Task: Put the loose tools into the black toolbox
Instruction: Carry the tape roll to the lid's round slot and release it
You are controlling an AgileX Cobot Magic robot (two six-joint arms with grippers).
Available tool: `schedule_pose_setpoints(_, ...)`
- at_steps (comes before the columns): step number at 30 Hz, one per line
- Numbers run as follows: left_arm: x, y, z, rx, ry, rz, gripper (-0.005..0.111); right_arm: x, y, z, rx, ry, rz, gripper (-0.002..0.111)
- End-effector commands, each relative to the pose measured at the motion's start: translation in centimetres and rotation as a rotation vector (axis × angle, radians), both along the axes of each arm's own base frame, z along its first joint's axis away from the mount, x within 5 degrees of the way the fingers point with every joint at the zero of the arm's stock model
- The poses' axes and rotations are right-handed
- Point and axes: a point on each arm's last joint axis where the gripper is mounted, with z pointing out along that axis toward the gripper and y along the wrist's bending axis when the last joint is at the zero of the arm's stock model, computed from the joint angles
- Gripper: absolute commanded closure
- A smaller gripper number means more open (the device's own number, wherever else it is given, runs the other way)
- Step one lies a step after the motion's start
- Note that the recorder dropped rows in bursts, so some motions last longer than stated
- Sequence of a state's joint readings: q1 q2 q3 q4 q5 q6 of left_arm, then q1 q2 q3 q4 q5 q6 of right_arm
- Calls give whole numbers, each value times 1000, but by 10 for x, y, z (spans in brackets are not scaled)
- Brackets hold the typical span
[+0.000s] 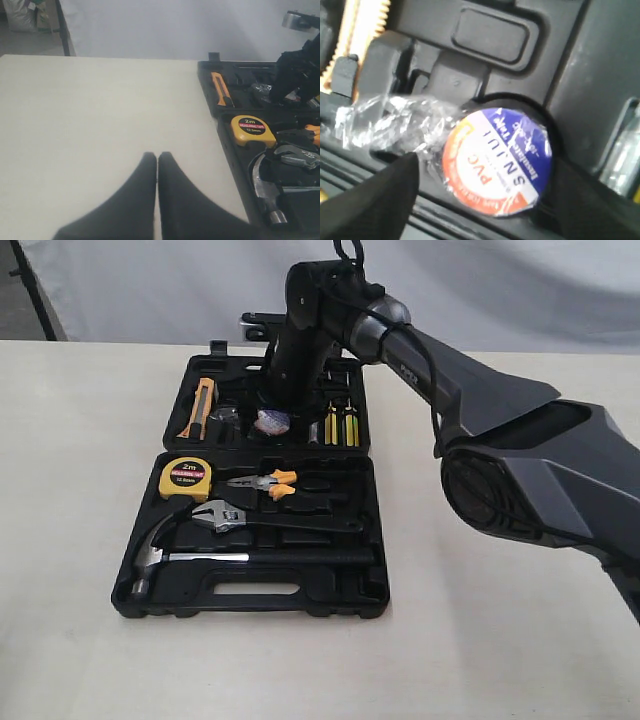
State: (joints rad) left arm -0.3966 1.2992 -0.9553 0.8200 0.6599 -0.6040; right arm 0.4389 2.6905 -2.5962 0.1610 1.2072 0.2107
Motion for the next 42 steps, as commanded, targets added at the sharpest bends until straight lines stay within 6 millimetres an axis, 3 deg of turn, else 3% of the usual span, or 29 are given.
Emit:
schedule_pose_setpoints(1, -2, 0, -1, -27, -5, 1, 105, 1, -4, 28, 14, -57, -8, 36)
schedule_pose_setpoints(6, -2, 0, -1, -27, -5, 1, 105, -2, -5, 52, 26, -103, 22, 40)
schedule_pose_setpoints(8, -2, 0, -1, -27, -5, 1, 105, -3, -5, 56, 35, -107, 22, 57)
schedule_pose_setpoints(11, -2, 0, -1, -27, -5, 1, 105, -2, -2, 47, 36, -92, 26, 88)
schedule_pose_setpoints(14, -2, 0, -1, -27, -5, 1, 105, 0, 0, 37, 55, -82, 6, 109)
schedule_pose_setpoints(21, -2, 0, -1, -27, -5, 1, 105, 1, 10, -9, 59, -13, 9, 108)
schedule_pose_setpoints(25, -2, 0, -1, -27, -5, 1, 105, 1, 11, -18, 61, 5, 8, 108)
schedule_pose_setpoints(29, -2, 0, -1, -27, -5, 1, 105, 1, 11, 0, 75, -24, 9, 108)
schedule_pose_setpoints(35, -2, 0, -1, -27, -5, 1, 105, -5, 4, 58, 79, -107, 19, 108)
schedule_pose_setpoints(38, -2, 0, -1, -27, -5, 1, 105, -7, -1, 63, 34, -105, 23, 108)
schedule_pose_setpoints(42, -2, 0, -1, -27, -5, 1, 105, -5, -1, 48, 5, -86, 21, 108)
